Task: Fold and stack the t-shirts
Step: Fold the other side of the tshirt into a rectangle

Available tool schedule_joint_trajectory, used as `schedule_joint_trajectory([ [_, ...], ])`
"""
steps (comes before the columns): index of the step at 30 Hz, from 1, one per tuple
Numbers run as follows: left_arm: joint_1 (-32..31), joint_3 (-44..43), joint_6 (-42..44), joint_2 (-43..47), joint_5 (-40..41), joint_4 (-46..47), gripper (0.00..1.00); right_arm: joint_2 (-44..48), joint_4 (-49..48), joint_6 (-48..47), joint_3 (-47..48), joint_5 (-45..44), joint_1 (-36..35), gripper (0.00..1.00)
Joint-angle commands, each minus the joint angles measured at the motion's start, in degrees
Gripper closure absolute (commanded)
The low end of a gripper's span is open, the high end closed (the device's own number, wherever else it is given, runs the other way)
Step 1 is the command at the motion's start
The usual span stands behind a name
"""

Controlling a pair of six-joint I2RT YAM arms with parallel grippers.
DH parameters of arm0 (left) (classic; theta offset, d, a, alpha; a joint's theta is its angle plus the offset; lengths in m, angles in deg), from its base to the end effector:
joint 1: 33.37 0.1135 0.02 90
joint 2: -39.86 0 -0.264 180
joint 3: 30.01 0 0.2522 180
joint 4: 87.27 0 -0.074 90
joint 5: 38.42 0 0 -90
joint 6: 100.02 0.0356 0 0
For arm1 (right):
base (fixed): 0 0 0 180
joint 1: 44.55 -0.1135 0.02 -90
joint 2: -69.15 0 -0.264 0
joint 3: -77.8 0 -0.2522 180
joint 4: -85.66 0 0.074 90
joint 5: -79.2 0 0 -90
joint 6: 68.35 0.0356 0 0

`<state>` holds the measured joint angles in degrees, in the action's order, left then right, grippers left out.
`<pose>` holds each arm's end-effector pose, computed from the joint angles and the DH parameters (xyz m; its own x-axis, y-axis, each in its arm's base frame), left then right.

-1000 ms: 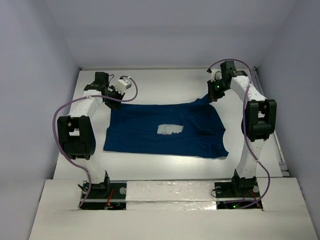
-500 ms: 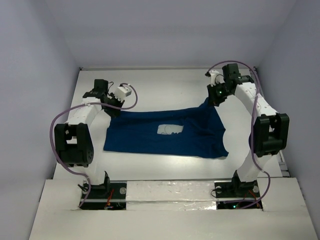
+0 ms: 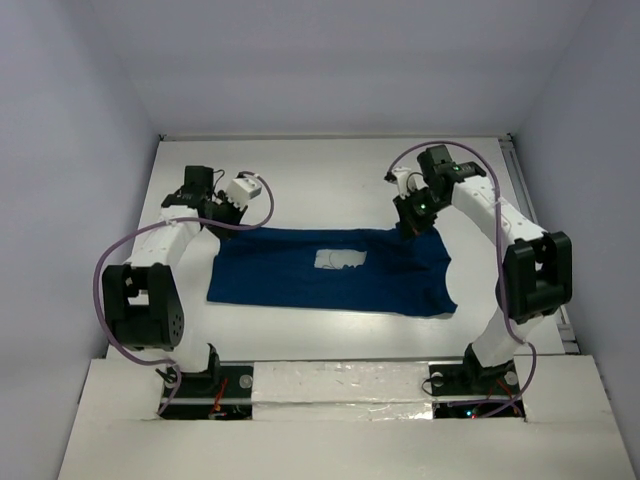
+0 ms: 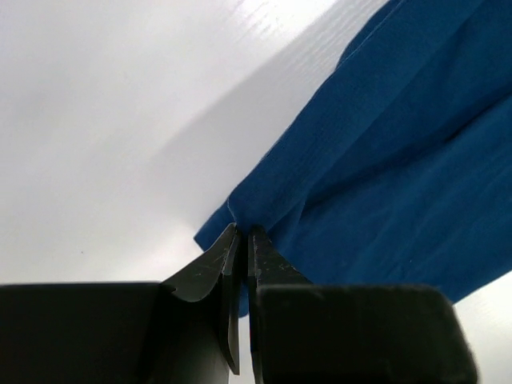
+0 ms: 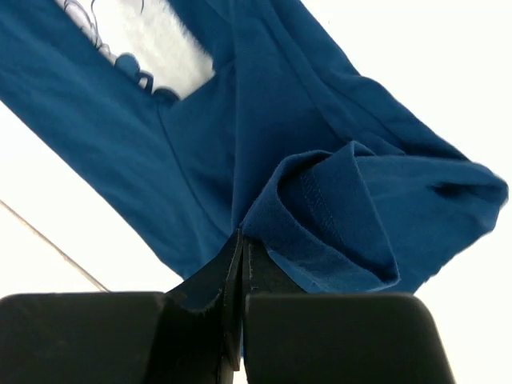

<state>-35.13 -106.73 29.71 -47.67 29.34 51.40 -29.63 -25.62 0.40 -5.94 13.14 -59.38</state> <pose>0.3214 -0.0234 0.2455 -0.4403 0.6054 -0.6630 0.7048 0.6905 0.1625 0.3313 0.1027 0.2624 -0.7226 -0.5340 -0.4390 -0.6674 0.7045 0.2415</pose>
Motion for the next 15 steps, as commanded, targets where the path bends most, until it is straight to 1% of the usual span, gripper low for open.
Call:
schedule_joint_trajectory([
  [1, 0.27, 2.04, 1.49, 3.50, -0.09, 0.85, 1.00, 5.26, 1.90, -0.98, -1.20, -1.09, -0.02, 1.00],
  [8, 0.27, 3.81, 2.02, 5.26, 2.11, 2.61, 1.00, 9.48, 3.92, -1.94, -3.04, -2.06, -0.02, 1.00],
  [15, 0.27, 5.30, 0.97, 3.59, 4.31, 5.33, 1.00, 10.10, 8.49, -4.84, -5.85, -1.00, -1.17, 1.00],
])
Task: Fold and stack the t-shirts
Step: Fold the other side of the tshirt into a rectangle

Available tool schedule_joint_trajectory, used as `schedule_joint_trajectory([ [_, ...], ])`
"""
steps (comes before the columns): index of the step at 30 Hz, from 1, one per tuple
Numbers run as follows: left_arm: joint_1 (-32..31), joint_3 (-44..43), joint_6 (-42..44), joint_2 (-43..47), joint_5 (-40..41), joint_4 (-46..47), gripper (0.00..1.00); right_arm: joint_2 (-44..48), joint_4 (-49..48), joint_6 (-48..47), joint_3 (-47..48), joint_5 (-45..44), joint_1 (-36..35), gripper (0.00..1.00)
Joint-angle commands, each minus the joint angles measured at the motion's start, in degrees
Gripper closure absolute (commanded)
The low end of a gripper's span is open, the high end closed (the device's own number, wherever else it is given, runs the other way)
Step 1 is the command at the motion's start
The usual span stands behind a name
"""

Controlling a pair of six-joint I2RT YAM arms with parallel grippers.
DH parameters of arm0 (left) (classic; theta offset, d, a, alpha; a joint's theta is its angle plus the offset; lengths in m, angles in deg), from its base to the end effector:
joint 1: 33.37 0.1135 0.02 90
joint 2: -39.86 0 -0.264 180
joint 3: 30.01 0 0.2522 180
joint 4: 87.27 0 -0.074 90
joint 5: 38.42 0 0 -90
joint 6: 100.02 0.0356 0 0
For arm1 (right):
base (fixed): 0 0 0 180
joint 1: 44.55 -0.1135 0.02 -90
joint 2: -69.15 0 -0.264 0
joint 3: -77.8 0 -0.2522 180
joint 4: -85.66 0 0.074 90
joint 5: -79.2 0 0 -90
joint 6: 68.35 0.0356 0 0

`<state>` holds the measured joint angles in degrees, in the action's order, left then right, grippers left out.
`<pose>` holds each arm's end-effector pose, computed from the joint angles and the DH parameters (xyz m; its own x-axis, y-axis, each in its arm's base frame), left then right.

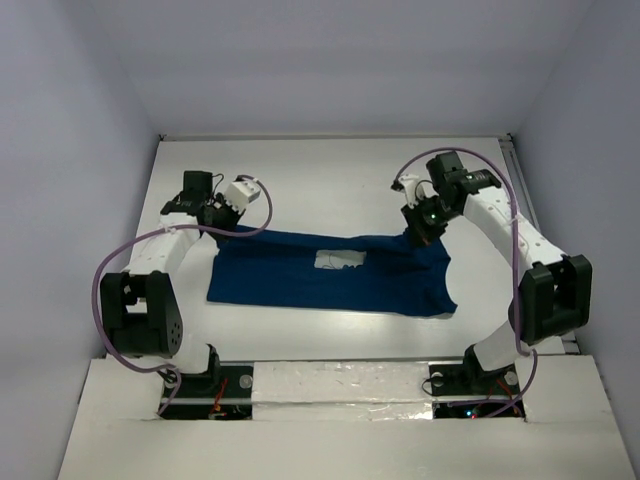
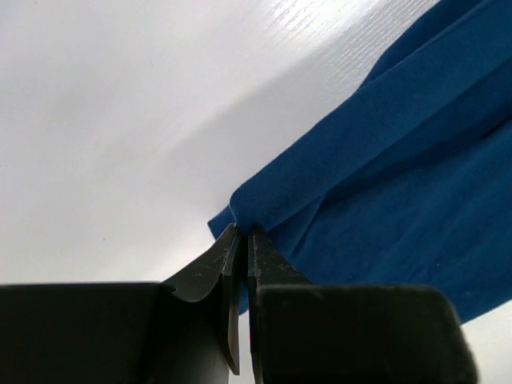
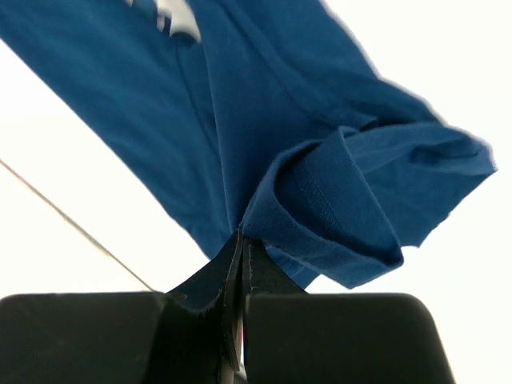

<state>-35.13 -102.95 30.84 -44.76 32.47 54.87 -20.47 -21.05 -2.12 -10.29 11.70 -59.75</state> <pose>0.3116 -0.0212 0.2434 -0.4173 0.6313 -0.6537 0.6801 0.6941 0.2361 0.2908 0.0931 0.2865 -0.6889 -0.5731 -0.4438 -0.6995 0.6861 0.1999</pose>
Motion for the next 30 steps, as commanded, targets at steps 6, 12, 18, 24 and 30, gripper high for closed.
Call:
schedule_joint_trajectory([
  [6, -0.34, 2.66, -1.31, -0.02, 1.62, 3.53, 1.00, -1.25, 6.13, -4.09, -4.14, 1.05, -2.64, 1.00],
  [12, -1.57, 4.77, -1.75, 0.33, 3.12, 4.85, 1.00, -2.22, 9.20, -5.15, -4.32, 2.63, -4.92, 1.00],
  [18, -3.86, 7.49, -0.96, 1.20, 4.61, 4.14, 1.00, -4.94, 9.65, -4.62, -6.08, 1.76, -6.16, 1.00],
  [24, -4.39, 9.43, -0.17, 3.58, 8.56, 4.50, 1.00, -8.72, 11.13, -5.67, -4.94, 0.79, -7.73, 1.00],
  [30, -4.39, 10.05, 0.36, 5.43, 10.76, 4.58, 1.00, -12.77, 14.21, -8.40, -4.76, 0.17, -8.44, 1.00],
])
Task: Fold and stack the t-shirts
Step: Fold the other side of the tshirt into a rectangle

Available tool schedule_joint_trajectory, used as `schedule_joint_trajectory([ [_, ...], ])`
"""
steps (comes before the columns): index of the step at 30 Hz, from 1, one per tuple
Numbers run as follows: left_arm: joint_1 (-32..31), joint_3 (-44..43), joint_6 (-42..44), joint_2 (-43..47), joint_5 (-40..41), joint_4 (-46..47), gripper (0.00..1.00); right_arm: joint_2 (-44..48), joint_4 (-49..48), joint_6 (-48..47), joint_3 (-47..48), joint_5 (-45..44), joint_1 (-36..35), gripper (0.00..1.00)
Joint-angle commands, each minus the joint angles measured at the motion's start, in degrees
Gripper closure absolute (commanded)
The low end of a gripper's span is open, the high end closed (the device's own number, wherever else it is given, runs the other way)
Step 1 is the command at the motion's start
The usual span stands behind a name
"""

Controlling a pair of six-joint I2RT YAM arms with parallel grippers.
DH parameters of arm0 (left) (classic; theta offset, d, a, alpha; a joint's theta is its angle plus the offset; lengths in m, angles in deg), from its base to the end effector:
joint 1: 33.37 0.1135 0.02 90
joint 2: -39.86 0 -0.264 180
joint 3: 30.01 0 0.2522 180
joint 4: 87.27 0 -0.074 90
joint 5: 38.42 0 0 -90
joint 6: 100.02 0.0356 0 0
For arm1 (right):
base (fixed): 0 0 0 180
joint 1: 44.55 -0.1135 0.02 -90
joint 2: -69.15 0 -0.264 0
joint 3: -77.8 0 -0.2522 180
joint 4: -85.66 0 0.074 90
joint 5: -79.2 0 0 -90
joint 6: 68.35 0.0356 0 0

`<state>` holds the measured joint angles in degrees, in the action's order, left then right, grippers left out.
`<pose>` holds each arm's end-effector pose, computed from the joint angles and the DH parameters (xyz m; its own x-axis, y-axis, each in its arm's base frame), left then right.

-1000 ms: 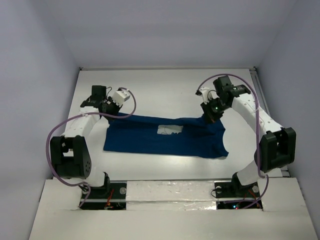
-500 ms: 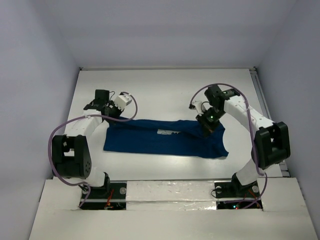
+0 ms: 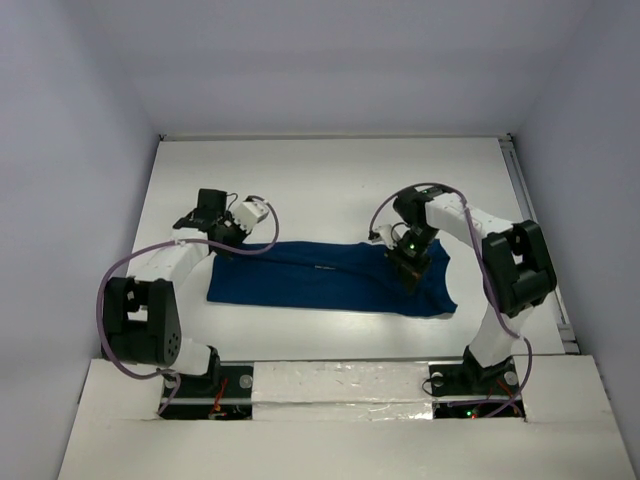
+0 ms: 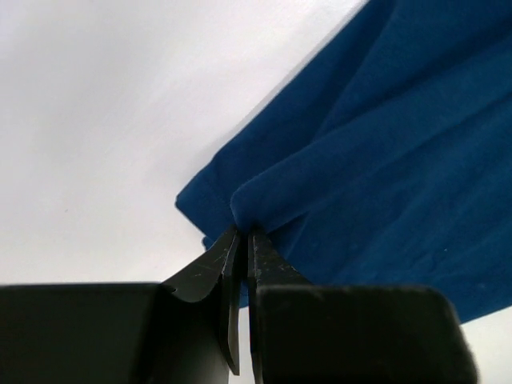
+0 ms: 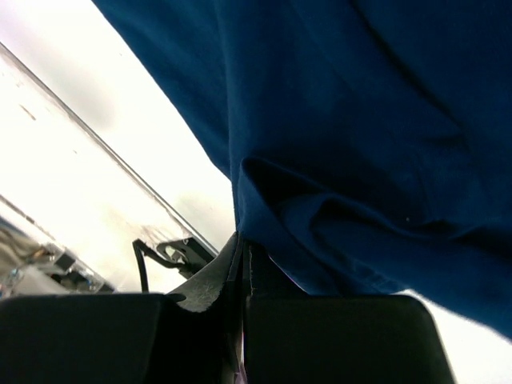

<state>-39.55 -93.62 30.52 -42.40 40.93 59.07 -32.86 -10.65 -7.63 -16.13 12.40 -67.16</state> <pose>0.2876 -0.0378 0.2082 -0.4561 0.6919 -0.5597 0.6771 0.6779 0.2863 0.2712 0.1281 0.1972 -0.6508 -0.7580 -0.0440 -0.7003 0.5768 0.4206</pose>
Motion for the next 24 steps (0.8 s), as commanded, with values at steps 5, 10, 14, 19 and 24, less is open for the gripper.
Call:
schedule_joint_trajectory([
  [5, 0.02, 0.63, 0.07, 3.42, 3.98, 1.62, 1.00, -0.81, 4.51, -3.07, 0.55, -0.79, -1.65, 0.99],
  [10, 0.02, 0.54, -0.37, 2.89, 1.61, 0.74, 1.00, -1.69, 5.22, -4.65, -0.42, 0.00, -2.17, 0.75],
  [14, 0.02, 0.89, -0.02, 2.54, 1.95, 0.04, 1.00, -1.34, 5.83, -5.26, -0.33, 0.09, -2.17, 0.65],
  [19, 0.02, 0.80, 1.39, 3.33, 2.22, -2.15, 1.00, 0.76, 7.75, -6.23, 2.82, -0.79, -2.17, 0.65],
  [24, 0.02, 1.50, 2.53, 5.00, 1.78, -3.21, 1.00, 3.75, 6.72, -5.09, 8.80, -3.42, -2.17, 0.65],
])
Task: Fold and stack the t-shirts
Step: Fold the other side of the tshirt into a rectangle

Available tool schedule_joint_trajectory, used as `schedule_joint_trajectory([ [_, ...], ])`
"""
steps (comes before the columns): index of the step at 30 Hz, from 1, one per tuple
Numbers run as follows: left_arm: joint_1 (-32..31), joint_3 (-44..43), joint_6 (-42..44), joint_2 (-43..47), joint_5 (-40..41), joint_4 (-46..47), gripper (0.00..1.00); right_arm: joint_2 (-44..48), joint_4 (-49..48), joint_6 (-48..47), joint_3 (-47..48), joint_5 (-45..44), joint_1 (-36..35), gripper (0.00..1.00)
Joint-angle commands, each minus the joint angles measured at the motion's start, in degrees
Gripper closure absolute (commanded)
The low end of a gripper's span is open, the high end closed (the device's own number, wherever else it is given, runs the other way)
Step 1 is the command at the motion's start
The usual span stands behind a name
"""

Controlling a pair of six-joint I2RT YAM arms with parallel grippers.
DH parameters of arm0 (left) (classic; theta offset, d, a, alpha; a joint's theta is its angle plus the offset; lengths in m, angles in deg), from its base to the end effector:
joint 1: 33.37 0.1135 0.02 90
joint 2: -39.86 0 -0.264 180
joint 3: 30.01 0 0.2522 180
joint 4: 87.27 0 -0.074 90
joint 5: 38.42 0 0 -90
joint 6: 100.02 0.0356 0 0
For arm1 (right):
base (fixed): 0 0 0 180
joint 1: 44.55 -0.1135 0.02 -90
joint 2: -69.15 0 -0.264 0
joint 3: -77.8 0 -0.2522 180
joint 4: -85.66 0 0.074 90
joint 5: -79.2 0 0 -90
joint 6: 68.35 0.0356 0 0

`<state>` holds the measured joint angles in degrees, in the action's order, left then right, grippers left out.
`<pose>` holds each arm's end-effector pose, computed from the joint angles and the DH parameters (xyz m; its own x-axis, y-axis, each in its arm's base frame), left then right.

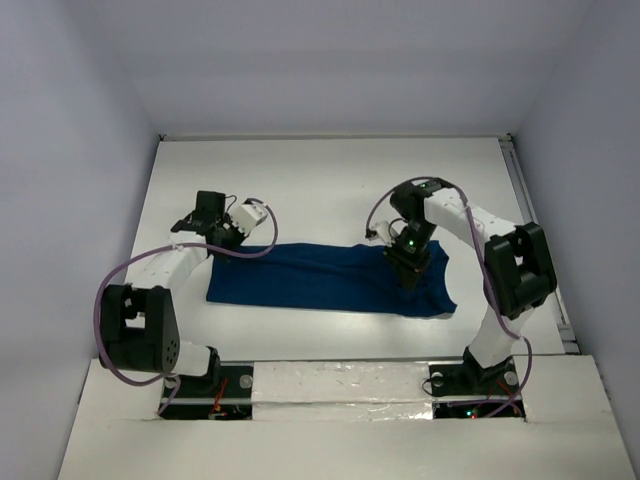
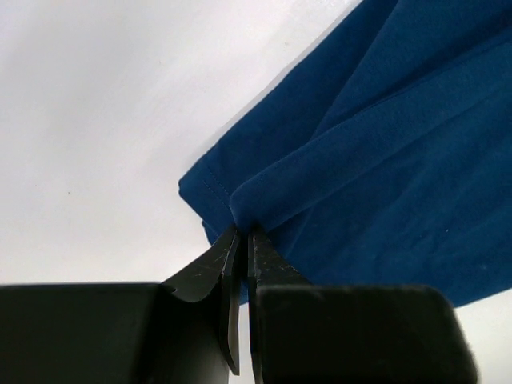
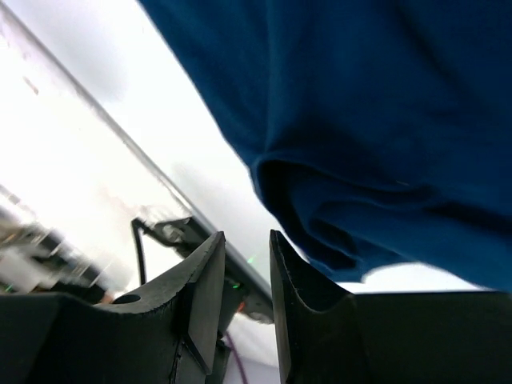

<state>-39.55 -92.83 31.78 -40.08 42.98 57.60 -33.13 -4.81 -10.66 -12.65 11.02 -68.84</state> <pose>0.2796 -0.0356 0.2129 -0.4544 0.7121 -0.5352 0.6712 0.6687 0.3199 0.2675 0.1352 0.2113 -0.5871 -0.8094 -0.0147 -0.7380 0.5277 0.4205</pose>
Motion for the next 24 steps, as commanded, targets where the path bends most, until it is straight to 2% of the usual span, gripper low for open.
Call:
schedule_joint_trajectory([
  [1, 0.02, 0.63, 1.09, 2.60, -0.45, -1.75, 1.00, 3.93, -0.08, -1.18, 6.20, -2.74, -0.49, 0.66],
  [6, -0.51, 0.81, -0.14, 2.86, -1.50, -0.87, 1.00, 0.51, -4.30, 0.67, 9.73, -4.94, -0.49, 0.66],
  [11, -1.03, 2.47, 0.21, 3.48, -0.20, -0.52, 0.99, -7.05, -8.35, 4.09, 8.50, -7.23, -0.49, 0.68],
  [18, -1.56, 5.11, 2.40, 4.44, -0.10, -2.45, 0.95, -7.94, -9.58, 4.02, 5.16, -8.81, -0.49, 0.70],
  [20, -1.56, 6.51, 3.46, 5.41, 1.03, -3.15, 0.92, -8.29, -9.58, 3.75, 3.76, -9.08, -0.49, 0.70],
  [24, -1.56, 8.01, 4.26, 7.42, 5.25, -2.37, 0.79, -8.81, -10.20, 2.87, 0.95, -9.95, -0.49, 0.70],
])
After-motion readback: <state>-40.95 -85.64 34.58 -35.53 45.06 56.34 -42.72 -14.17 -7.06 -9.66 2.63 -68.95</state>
